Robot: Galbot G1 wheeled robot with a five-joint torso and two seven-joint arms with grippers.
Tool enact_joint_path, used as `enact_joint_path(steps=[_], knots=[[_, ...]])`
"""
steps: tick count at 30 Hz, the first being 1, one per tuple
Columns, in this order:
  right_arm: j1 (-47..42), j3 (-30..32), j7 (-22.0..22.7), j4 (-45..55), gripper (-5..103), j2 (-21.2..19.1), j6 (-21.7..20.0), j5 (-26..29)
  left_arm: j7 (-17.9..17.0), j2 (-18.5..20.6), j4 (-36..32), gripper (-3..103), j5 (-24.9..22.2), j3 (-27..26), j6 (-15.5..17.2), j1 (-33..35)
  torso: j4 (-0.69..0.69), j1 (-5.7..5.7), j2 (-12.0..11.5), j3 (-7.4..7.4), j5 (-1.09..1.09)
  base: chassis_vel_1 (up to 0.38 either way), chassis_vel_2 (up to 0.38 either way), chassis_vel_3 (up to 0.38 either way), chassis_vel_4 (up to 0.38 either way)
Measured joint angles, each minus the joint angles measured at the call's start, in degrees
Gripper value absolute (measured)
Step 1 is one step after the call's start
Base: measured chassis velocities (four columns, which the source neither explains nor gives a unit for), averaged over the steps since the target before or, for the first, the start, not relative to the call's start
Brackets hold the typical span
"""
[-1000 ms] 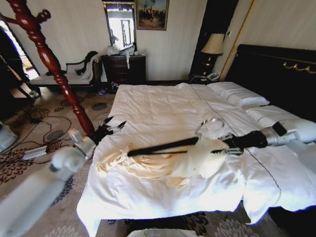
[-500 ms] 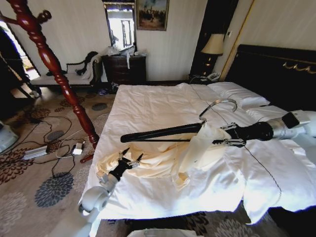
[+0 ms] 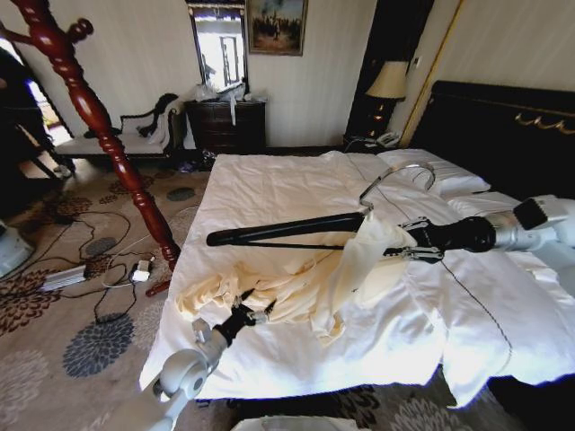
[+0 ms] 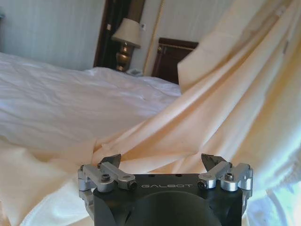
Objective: Pick up the clothes from the bed and hang them on the clothes hanger.
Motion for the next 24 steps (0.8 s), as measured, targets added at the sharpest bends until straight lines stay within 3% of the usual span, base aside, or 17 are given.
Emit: enact_joint_path(steps=[5,8,12,14,16,19,21,22,24], knots=[[0.0,0.3,0.5,0.5,20,-0.1,0.1,0.6,-0.1,0.9,0.0,84,1.2,0.4,0.0,-0.1,0.0,0.0,0.0,0.0,0.0,0.0,0.0,0.0,0.0],[0.0,0.3,0.8,0.7,20,-0.1,0.2,0.8,-0.4,0.6,0.0,84,1.2,-1.1,-0.1,0.0,0.0,0.0,0.0,0.0,0.0,0.0,0.0,0.0,0.0],[-0.3,0.6,0.9,0.7,20,-0.1,0.4,0.8,-0.7,1.9,-1.9,86,1.2,-3.6,-1.0,1.2,-0.01,0.01,0.0,0.0,-0.03,0.0,0.0,0.0,0.0],[-0.6,0.6,1.1,0.0,20,0.5,0.6,0.5,-0.7,4.3,-5.1,95,0.0,-6.1,-1.8,3.1,0.02,0.01,0.0,0.0,0.0,0.0,0.0,0.0,0.0],[-0.7,0.6,1.1,-0.2,20,0.8,0.6,0.5,-0.6,4.8,-5.7,96,-0.5,-6.9,-2.0,3.3,0.01,0.01,0.0,0.0,0.0,0.0,0.0,0.0,0.0],[-1.0,0.4,1.4,-0.2,20,1.8,0.7,0.6,-2.9,5.5,-5.6,97,-3.6,-10.7,0.0,2.6,0.0,0.01,0.0,0.0,0.02,0.0,0.0,0.0,0.0],[-1.0,0.3,1.6,0.3,20,2.2,0.7,0.9,-8.8,4.1,-2.2,97,-6.8,-12.8,5.6,-0.7,0.0,0.01,0.0,0.01,-0.01,0.0,0.0,0.0,0.0],[-1.0,0.3,1.6,0.3,20,2.2,0.7,0.9,-8.8,4.1,-2.2,97,-6.8,-12.8,5.6,-0.7,0.0,0.01,0.0,0.01,-0.01,0.0,0.0,0.0,0.0],[-0.9,0.3,1.6,0.4,20,2.3,0.7,0.9,-12.1,2.2,0.3,97,-9.0,-12.6,8.4,-2.9,0.0,0.01,0.0,0.01,0.0,0.0,0.0,0.0,0.0]])
